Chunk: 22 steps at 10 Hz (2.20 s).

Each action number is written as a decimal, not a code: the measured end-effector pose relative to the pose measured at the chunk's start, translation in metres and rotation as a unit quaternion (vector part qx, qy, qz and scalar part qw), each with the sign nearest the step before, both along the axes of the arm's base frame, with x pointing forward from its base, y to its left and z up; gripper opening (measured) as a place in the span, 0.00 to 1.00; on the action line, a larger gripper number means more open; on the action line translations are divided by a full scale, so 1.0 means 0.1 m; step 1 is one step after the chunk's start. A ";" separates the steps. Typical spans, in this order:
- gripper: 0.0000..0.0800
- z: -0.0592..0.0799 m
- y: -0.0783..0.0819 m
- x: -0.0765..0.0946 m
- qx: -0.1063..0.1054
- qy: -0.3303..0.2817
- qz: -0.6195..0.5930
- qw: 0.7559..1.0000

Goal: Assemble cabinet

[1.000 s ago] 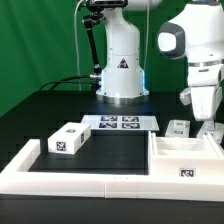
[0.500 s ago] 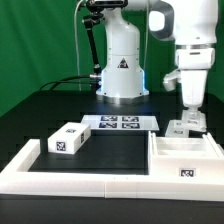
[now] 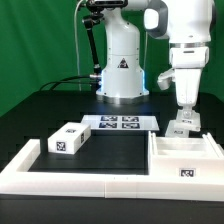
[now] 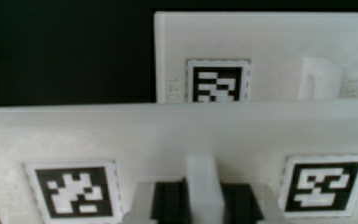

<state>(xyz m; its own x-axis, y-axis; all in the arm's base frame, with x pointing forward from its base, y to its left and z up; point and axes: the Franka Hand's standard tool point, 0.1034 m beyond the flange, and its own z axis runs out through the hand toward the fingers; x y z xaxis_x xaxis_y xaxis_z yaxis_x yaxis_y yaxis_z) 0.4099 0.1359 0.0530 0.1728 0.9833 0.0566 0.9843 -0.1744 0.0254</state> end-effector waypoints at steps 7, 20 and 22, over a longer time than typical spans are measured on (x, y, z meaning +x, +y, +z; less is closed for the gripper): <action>0.09 0.07 -0.12 0.31 -0.006 -0.008 0.061 0.998; 0.09 0.07 -0.09 0.56 0.001 -0.013 0.012 1.000; 0.09 0.06 -0.09 0.59 0.002 -0.012 0.010 1.000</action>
Offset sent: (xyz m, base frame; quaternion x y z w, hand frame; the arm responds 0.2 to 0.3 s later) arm 0.0310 -0.0001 0.0077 0.0061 -0.0080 -0.1409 0.9900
